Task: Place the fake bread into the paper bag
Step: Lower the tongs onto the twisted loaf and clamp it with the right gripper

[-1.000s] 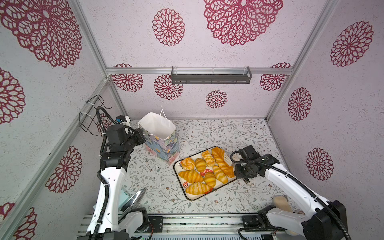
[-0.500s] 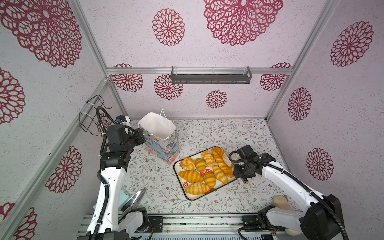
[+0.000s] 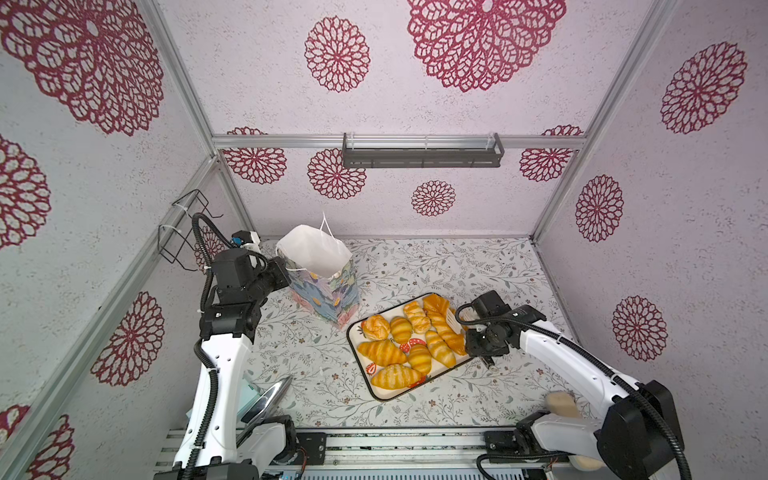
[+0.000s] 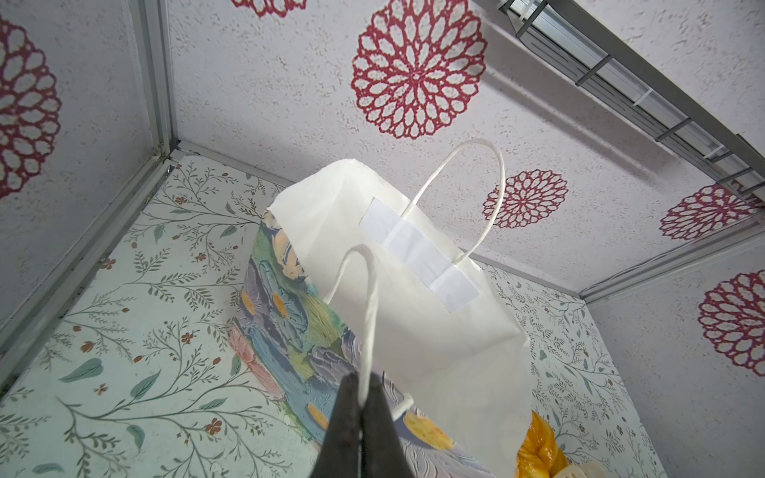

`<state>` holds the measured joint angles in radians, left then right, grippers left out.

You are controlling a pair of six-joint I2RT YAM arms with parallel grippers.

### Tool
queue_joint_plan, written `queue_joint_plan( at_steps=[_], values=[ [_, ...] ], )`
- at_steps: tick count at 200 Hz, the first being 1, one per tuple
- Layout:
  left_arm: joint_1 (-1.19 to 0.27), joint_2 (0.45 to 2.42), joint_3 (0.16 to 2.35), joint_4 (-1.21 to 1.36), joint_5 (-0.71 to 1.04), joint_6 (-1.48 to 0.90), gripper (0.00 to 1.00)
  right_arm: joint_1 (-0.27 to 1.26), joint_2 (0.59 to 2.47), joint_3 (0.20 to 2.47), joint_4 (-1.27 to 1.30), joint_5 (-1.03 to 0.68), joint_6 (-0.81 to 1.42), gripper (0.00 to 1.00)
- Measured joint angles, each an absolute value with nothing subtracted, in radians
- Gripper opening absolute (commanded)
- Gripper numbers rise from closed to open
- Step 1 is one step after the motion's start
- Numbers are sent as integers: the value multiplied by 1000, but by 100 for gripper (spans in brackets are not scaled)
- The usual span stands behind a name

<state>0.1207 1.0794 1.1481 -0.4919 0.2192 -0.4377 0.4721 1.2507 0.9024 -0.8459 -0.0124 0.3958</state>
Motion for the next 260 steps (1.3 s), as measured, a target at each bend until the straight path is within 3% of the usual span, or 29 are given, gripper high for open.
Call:
queue_joint_plan(
  at_steps=[73, 117, 166, 260],
  values=[
    [123, 1079, 1148, -492, 219, -437, 0, 460, 1253, 902, -843, -12, 395, 45],
    [123, 1079, 1148, -492, 216, -434, 0, 456, 1267, 902, -835, -11, 398, 29],
    [124, 1079, 1148, -492, 215, -434, 0, 454, 1245, 903, -837, -1, 394, 23],
    [131, 1080, 1147, -492, 217, -434, 0, 454, 1135, 950, -854, 31, 395, 22]
  ],
)
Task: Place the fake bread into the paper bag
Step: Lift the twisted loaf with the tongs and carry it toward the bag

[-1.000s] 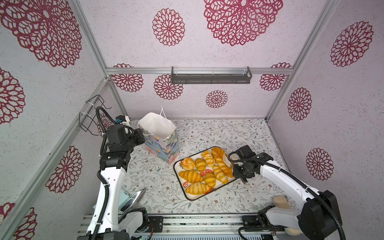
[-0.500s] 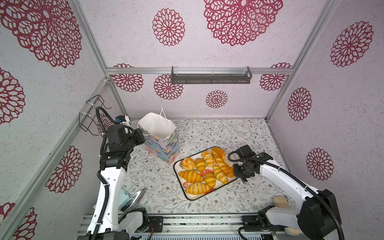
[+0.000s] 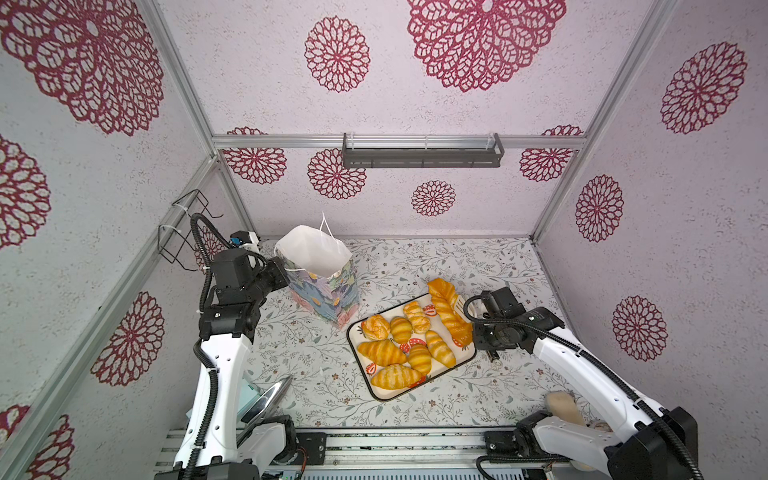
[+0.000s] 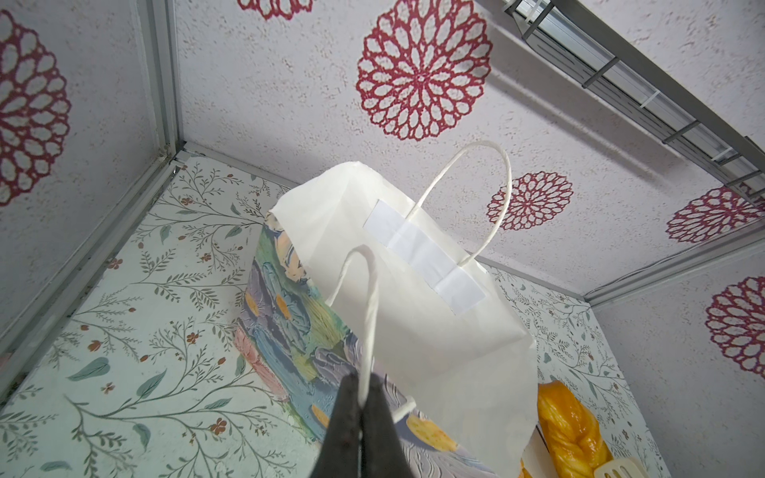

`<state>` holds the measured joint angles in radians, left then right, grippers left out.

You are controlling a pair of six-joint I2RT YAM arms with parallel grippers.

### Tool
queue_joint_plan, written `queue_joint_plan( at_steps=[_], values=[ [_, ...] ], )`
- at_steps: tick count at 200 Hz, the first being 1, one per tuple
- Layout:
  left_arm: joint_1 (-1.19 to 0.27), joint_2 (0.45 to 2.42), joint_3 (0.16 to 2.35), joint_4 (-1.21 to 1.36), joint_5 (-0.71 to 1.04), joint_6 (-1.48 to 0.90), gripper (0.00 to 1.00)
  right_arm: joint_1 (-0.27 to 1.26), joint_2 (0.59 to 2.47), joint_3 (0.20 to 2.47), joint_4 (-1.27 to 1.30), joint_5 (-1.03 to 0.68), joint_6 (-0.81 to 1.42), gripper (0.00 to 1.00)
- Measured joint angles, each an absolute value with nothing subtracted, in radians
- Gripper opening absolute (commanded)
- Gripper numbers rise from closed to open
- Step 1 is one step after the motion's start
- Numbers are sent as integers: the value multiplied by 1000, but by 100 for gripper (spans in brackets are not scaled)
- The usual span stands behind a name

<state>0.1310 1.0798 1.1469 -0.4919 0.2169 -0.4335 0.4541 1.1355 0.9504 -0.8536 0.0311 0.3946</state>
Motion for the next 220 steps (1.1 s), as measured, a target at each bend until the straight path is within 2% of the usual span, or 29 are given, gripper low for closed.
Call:
queue_joint_plan(
  at_steps=[109, 220],
  values=[
    [167, 1075, 1147, -493, 199, -434, 0, 468, 1133, 1148, -799, -86, 409, 21],
    [213, 1076, 1147, -490, 231, -454, 0, 643, 1288, 1387, -706, -113, 410, 21]
  ],
)
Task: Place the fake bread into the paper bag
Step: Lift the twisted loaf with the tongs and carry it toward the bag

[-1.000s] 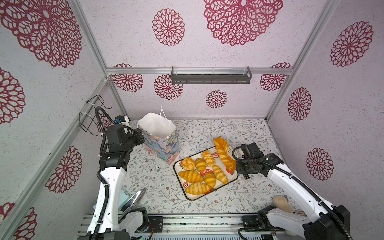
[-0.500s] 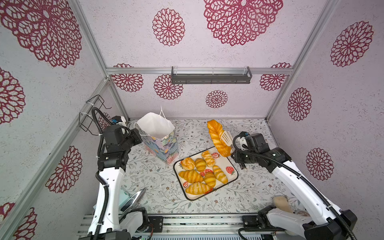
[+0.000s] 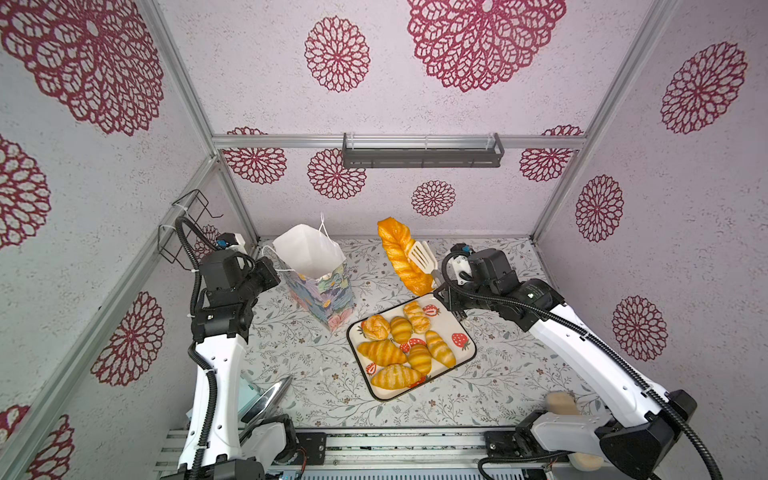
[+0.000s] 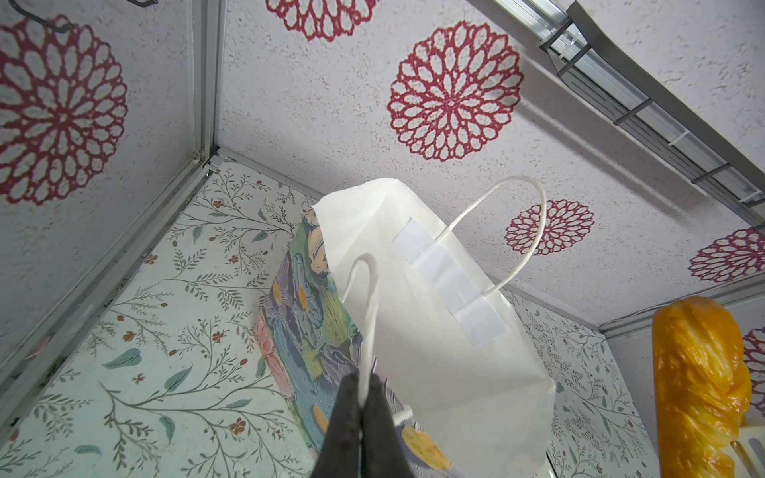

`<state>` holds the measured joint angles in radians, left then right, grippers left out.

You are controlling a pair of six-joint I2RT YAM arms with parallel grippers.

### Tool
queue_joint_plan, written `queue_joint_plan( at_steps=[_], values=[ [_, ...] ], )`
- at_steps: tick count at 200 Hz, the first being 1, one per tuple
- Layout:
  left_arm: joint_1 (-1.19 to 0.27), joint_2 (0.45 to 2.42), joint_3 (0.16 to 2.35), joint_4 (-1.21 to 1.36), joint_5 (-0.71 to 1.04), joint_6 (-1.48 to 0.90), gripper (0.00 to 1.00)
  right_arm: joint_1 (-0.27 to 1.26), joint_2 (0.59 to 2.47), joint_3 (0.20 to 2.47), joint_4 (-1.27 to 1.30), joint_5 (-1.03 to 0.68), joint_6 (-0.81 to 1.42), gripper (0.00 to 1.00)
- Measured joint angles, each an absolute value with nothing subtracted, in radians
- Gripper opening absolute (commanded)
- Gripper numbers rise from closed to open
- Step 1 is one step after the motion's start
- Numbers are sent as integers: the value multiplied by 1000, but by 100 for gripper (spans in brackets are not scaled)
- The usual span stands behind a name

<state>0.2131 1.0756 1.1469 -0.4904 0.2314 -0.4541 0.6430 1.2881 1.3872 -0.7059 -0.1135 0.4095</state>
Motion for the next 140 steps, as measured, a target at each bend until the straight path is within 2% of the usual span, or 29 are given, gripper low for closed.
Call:
queue_joint_plan(
  at_steps=[140],
  values=[
    [213, 1080, 1129, -468, 286, -464, 0, 783, 1553, 1744, -656, -112, 367, 21]
  ],
)
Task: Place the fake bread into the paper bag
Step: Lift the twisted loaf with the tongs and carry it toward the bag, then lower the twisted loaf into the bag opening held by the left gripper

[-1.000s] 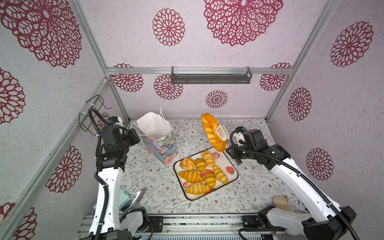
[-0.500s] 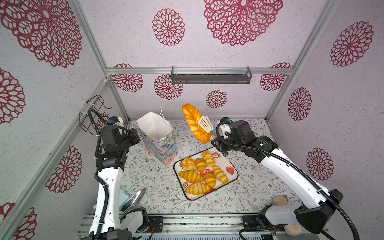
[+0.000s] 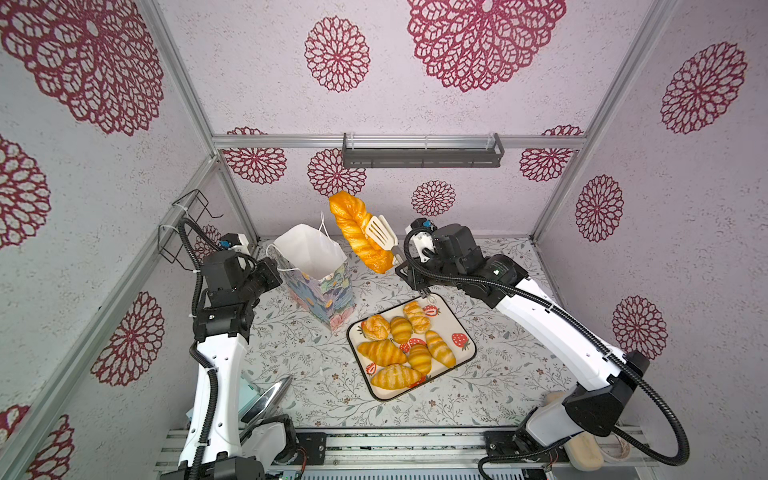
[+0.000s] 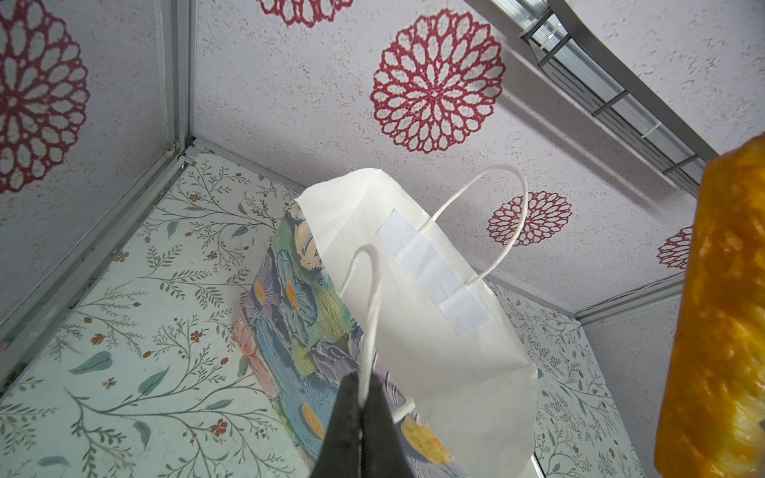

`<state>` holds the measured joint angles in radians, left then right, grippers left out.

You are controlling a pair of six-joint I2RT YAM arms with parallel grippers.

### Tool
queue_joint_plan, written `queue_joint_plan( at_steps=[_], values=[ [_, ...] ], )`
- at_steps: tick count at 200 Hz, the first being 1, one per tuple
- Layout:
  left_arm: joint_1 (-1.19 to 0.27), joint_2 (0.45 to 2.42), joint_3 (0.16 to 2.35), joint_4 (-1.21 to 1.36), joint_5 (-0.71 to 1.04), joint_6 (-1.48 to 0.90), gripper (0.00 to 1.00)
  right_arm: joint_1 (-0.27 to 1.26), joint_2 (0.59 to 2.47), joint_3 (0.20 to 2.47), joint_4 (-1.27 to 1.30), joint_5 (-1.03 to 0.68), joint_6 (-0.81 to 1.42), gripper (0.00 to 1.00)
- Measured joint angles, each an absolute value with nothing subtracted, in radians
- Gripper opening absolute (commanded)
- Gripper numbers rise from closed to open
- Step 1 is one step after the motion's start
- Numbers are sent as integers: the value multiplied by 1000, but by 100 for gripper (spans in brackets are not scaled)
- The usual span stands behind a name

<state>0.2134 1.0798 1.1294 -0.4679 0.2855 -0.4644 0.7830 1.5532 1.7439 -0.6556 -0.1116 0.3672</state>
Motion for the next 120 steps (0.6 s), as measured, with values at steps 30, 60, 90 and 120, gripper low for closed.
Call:
queue_joint_plan(
  at_steps=[30, 60, 90, 120],
  values=[
    [213, 1080, 1129, -467, 291, -464, 0, 812, 1618, 1833, -657, -111, 348, 21],
    [213, 1080, 1129, -467, 295, -464, 0, 843, 1682, 1929, -657, -114, 331, 21],
    [213, 1079, 1129, -467, 299, -464, 0, 865, 1740, 2010, -658, -127, 317, 21],
    [213, 1079, 1129, -467, 299, -464, 0, 879, 1801, 2077, -659, -141, 307, 22]
  ],
)
